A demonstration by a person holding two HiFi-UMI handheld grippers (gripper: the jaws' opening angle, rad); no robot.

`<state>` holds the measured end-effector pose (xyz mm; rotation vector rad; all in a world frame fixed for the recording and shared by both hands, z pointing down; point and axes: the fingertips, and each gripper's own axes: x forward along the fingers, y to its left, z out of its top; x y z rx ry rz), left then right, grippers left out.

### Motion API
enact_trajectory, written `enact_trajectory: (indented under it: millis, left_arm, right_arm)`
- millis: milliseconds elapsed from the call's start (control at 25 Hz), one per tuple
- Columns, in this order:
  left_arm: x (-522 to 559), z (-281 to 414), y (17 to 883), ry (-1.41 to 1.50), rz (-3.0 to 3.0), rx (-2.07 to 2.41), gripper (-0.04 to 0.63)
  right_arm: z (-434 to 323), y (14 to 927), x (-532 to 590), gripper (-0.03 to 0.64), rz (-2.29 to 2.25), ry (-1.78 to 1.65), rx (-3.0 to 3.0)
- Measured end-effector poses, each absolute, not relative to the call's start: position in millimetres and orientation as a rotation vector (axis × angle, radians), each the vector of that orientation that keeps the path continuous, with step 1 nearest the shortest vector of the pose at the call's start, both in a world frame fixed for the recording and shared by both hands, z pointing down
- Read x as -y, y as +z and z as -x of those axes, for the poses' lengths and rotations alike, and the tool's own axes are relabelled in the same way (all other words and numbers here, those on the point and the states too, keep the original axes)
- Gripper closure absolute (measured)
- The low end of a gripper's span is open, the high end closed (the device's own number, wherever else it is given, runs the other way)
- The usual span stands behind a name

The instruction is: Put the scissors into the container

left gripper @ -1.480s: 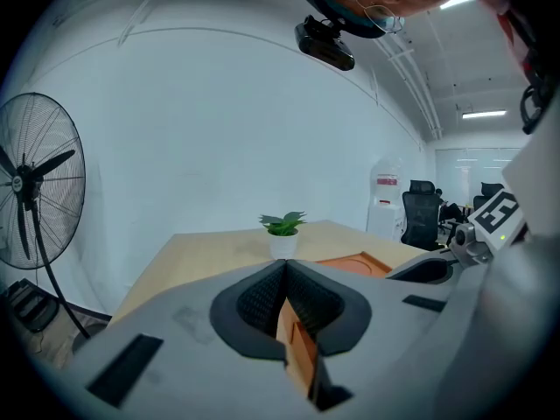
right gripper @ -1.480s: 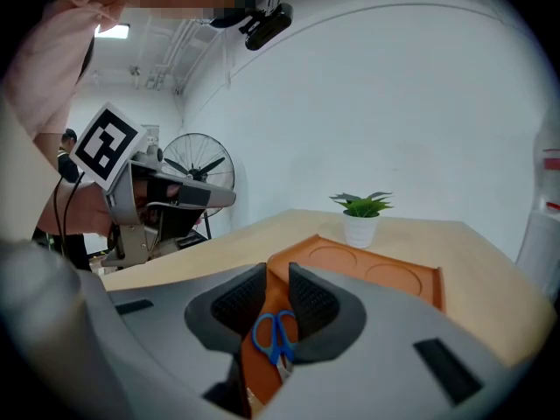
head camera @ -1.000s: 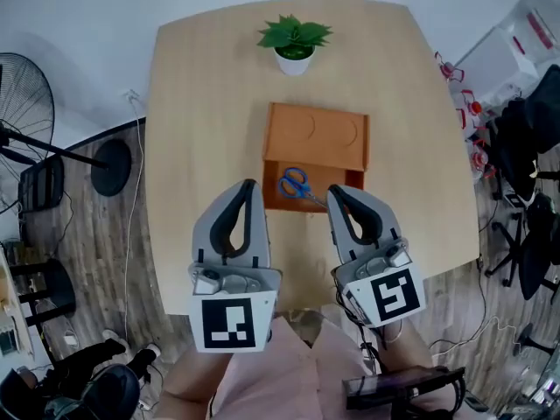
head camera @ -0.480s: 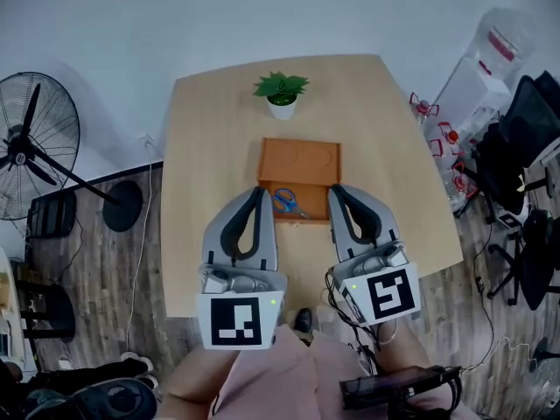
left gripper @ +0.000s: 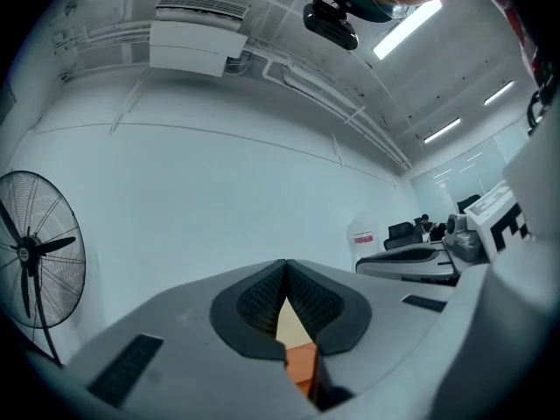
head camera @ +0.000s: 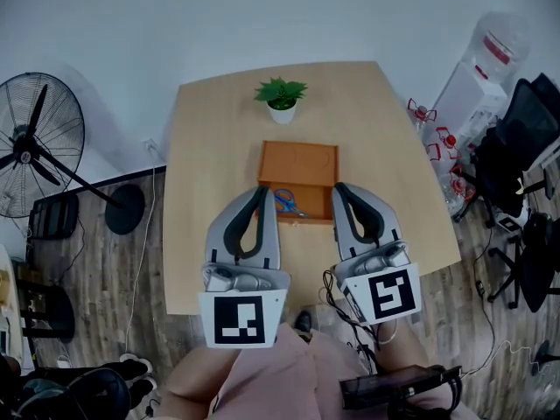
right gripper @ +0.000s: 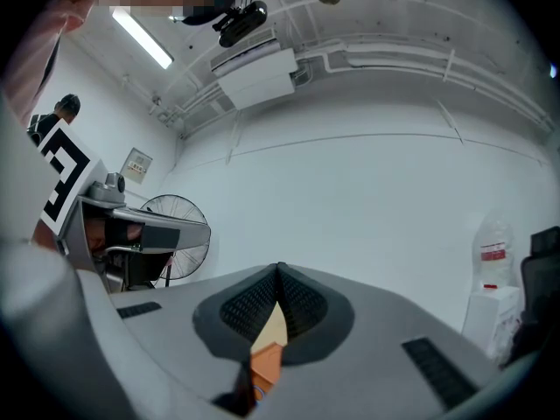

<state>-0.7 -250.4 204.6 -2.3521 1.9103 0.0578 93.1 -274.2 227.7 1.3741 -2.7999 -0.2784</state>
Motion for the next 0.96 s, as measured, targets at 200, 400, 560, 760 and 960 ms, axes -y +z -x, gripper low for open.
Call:
enact_trajectory:
  millis: [200, 400, 560, 760, 960]
  left_arm:
    - [251, 3, 203, 0.044, 2.343, -1.896, 0.591]
    - [255, 3, 202, 0.051, 2.348, -1.893, 0.591]
    - [258, 1, 202, 0.045, 2.349, -1.884, 0.591]
    - [260, -2, 204, 0.04, 2.355, -1.88, 0.591]
    - [262, -2, 203, 0.032, 2.349, -1.871, 0.591]
  right_arm:
    - [-88, 225, 276, 0.617, -1.367, -0.281, 2.809]
    - [-85, 222, 278, 0.617, -1.359, -0.289, 2.81]
    - [-85, 223, 281, 0.617, -1.356, -0.291, 2.808]
    - [-88, 223, 283, 0.617, -1.356, -0.29, 2.809]
    - [-87, 222, 285, 0.617, -1.359, -0.292, 2.811]
